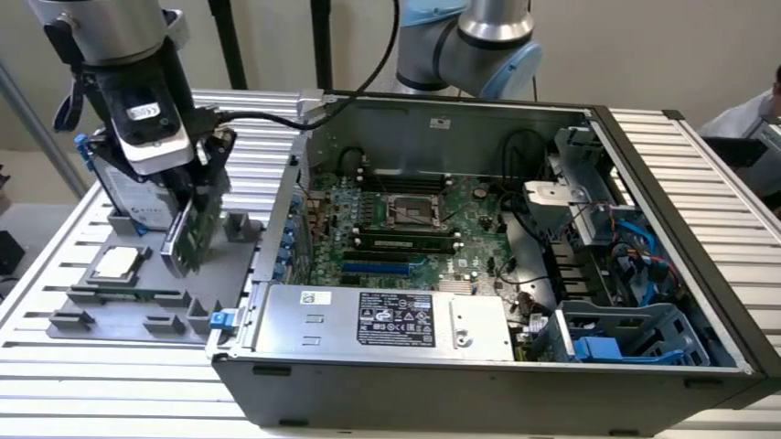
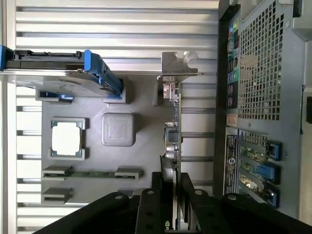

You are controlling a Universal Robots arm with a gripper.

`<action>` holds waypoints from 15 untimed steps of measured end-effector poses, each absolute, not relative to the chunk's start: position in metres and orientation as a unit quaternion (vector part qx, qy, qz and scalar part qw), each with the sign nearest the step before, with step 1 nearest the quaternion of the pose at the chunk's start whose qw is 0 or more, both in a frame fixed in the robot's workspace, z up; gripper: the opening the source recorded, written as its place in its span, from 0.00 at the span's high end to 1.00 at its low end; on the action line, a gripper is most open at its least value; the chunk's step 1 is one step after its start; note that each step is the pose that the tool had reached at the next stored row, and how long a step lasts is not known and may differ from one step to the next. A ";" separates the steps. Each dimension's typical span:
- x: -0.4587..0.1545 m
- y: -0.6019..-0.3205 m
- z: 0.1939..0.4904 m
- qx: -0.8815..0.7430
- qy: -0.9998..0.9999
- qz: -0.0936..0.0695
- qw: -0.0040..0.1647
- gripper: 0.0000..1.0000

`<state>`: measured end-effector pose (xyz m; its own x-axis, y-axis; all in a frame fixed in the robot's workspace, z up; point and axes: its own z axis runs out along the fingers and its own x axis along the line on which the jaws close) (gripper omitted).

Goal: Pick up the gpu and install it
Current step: 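Pick up the gpu and move the gpu toward the slot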

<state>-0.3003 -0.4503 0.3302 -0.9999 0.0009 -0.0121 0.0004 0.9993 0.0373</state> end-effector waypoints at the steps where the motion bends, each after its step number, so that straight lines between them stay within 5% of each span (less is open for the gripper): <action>1: -0.300 -0.451 0.335 0.000 1.000 0.019 0.006 1.00; 15: -0.267 -0.462 0.398 -0.001 1.000 0.019 0.006 1.00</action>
<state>-0.2671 -0.4619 0.3983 -0.9999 -0.0017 -0.0117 -0.0021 0.9993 0.0374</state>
